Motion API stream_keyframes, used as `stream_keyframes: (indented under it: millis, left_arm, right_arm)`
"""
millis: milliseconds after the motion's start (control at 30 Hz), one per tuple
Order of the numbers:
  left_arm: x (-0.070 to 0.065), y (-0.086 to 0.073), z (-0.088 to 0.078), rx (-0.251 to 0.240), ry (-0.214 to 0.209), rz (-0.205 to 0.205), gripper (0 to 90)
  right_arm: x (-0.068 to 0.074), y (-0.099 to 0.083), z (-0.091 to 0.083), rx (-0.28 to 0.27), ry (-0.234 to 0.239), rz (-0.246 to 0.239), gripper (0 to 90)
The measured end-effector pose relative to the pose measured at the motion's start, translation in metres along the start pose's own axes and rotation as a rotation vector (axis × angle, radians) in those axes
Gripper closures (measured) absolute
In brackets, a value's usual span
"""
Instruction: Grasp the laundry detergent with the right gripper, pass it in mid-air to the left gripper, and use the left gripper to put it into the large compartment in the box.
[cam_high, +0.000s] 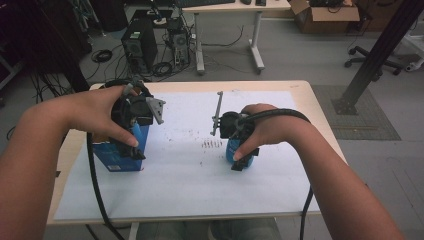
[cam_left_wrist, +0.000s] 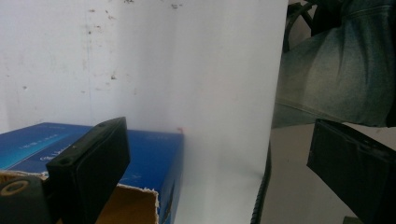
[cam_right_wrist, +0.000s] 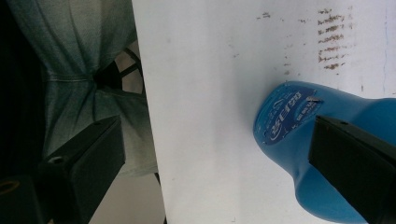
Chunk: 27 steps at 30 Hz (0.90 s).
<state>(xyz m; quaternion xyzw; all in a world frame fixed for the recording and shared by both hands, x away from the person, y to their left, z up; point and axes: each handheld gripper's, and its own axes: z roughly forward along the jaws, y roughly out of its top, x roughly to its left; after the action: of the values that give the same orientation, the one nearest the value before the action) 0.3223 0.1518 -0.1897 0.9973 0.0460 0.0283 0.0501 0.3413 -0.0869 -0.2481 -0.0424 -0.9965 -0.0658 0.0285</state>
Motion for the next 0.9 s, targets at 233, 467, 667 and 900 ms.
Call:
stream_keyframes:
  millis: [233, 467, 667, 900]
  left_arm:
    - [0.000, 0.002, 0.001, -0.001, 0.003, -0.003, 6.1]
    - [0.000, 0.003, 0.001, 0.006, 0.011, -0.012, 6.2]
    - [0.002, 0.004, 0.000, 0.000, 0.010, -0.015, 6.2]
    - [0.002, 0.008, 0.004, 0.008, 0.012, -0.011, 6.2]
  right_arm:
    - [0.002, 0.000, -0.002, -0.024, -0.020, -0.012, 4.2]
    - [0.007, -0.010, -0.008, -0.091, -0.040, -0.020, 4.0]
    - [0.013, -0.024, -0.013, -0.124, -0.052, -0.018, 4.3]
    - [0.024, -0.042, -0.020, -0.148, -0.085, -0.003, 4.3]
